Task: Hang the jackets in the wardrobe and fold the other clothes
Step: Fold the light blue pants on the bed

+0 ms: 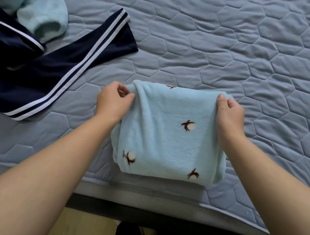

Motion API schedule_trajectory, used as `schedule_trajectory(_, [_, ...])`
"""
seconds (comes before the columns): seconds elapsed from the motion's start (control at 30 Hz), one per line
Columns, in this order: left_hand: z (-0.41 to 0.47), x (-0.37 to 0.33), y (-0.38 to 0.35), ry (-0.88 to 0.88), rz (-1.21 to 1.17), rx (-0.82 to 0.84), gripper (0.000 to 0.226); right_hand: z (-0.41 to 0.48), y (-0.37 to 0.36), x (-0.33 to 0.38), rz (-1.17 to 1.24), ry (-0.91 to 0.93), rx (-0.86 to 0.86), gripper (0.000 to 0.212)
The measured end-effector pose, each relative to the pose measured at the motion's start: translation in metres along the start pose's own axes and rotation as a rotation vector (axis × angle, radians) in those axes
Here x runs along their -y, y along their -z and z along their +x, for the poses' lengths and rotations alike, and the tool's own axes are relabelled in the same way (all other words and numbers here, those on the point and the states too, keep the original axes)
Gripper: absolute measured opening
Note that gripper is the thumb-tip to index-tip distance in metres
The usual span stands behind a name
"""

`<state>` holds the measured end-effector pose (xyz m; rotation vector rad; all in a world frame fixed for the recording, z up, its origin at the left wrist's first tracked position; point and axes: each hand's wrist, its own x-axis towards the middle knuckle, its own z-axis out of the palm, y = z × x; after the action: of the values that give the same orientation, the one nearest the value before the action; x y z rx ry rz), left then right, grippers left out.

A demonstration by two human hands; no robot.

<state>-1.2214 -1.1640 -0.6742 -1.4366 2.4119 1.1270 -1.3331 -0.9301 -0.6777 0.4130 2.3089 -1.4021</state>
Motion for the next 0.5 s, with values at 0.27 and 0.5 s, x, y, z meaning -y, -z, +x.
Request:
schedule_trajectory(0.27, [0.006,0.0,0.003,-0.057,0.144,-0.062,0.037,0.006,0.004,-0.002,-0.047,0.002,-0.051,0.043])
schedule_trajectory(0.5, [0.01,0.019,0.012,0.07,0.044,0.014,0.025,0.012,0.017,-0.008,-0.065,-0.066,-0.045,0.037])
